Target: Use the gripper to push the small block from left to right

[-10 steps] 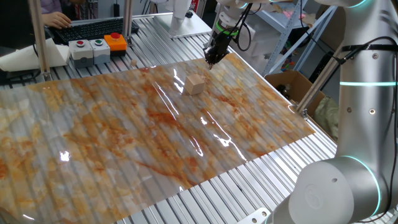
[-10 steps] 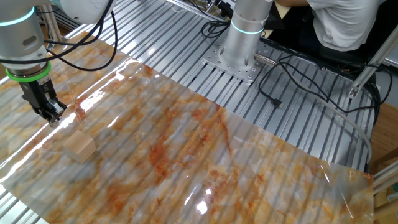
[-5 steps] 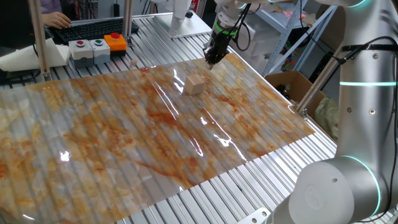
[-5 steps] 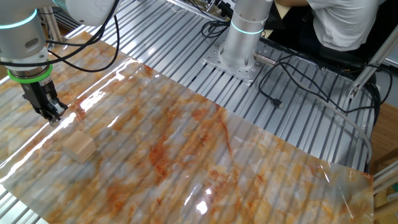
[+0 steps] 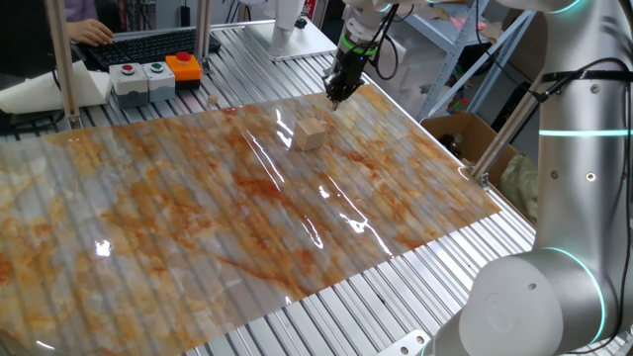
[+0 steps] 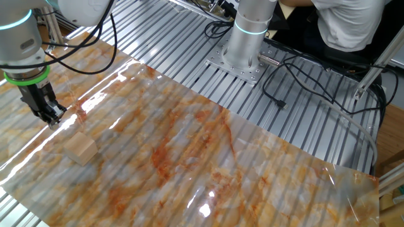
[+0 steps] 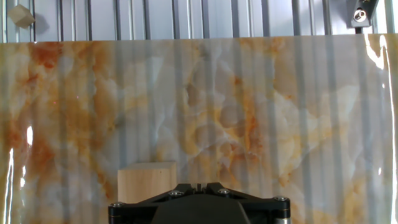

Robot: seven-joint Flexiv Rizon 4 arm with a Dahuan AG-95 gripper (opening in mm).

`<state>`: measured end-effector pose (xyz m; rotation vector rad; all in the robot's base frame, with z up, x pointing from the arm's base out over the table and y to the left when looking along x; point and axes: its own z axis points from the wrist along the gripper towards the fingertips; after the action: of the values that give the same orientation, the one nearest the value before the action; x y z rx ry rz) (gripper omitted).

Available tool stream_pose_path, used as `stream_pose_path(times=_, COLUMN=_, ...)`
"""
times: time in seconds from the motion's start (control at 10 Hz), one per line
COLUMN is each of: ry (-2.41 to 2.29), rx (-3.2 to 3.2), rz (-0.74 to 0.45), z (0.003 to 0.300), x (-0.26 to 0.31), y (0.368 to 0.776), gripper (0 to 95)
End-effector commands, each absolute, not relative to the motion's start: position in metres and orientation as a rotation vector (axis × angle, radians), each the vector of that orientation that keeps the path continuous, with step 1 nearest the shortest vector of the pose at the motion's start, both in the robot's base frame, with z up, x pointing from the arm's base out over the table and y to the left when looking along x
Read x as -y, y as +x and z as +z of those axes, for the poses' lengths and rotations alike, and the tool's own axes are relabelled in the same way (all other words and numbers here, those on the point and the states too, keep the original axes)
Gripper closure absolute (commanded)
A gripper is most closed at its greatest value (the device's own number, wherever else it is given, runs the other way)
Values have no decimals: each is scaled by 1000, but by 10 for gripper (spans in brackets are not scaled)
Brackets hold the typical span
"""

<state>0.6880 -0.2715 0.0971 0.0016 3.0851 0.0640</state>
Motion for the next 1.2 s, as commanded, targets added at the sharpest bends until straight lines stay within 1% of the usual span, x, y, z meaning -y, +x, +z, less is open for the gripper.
stream_pose_path(times=0.1, ry=-78, rx=-3088, rz=69, z=97, x=272, y=690, gripper=950)
stream_pose_path(times=0.8, ry=-126, rx=-3168, rz=101, z=96, x=272, y=690, gripper=950)
stream_pose_path(times=1.2, ry=-117, rx=-3162, rz=94, z=84, x=265, y=697, gripper=950)
